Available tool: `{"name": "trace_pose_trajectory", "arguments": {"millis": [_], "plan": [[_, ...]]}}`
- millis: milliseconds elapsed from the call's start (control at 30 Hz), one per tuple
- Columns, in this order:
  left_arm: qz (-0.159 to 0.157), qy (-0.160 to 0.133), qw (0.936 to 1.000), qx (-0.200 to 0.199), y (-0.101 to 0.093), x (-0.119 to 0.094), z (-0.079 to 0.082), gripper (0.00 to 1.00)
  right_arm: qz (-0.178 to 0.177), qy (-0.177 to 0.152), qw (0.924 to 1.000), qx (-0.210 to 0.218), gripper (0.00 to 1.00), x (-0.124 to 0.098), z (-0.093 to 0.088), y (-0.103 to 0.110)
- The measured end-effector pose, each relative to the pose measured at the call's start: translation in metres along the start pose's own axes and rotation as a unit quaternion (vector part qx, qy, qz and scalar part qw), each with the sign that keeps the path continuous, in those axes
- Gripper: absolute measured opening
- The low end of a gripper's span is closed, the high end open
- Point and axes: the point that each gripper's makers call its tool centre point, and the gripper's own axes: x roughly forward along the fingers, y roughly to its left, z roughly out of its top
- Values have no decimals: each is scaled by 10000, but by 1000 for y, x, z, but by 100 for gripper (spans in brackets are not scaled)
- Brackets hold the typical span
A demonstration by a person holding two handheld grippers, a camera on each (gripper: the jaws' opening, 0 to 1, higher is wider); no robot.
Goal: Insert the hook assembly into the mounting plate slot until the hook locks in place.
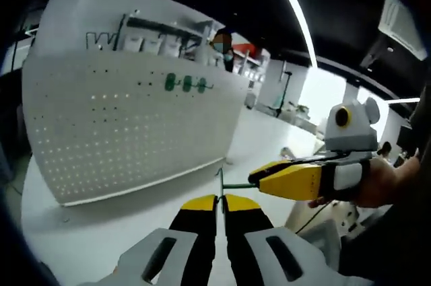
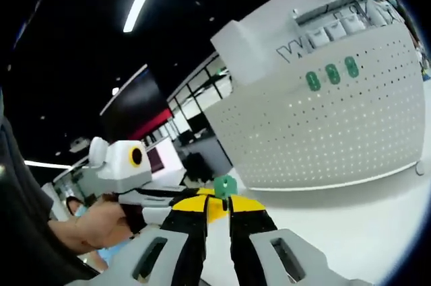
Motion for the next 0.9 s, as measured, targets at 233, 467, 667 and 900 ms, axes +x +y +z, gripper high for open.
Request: {"name": "trace_pose_trajectory", "arguments": {"millis": [233,467,667,900], "plan": [[31,-81,9985,544,-7,0,7,3,-43,-62,9997,240,8,1,1,-4],[2,-165,9971,746,-11,0,12,3,-31,-281,9979,588,5,1,5,-6],[94,-196,9959,879,-10,0,15,3,-104,-387,9972,624,3,2,7,-7],[97,-167,9948,1000,-8,-1,15,4,-218,-329,9985,383,1,3,6,-8]]}}
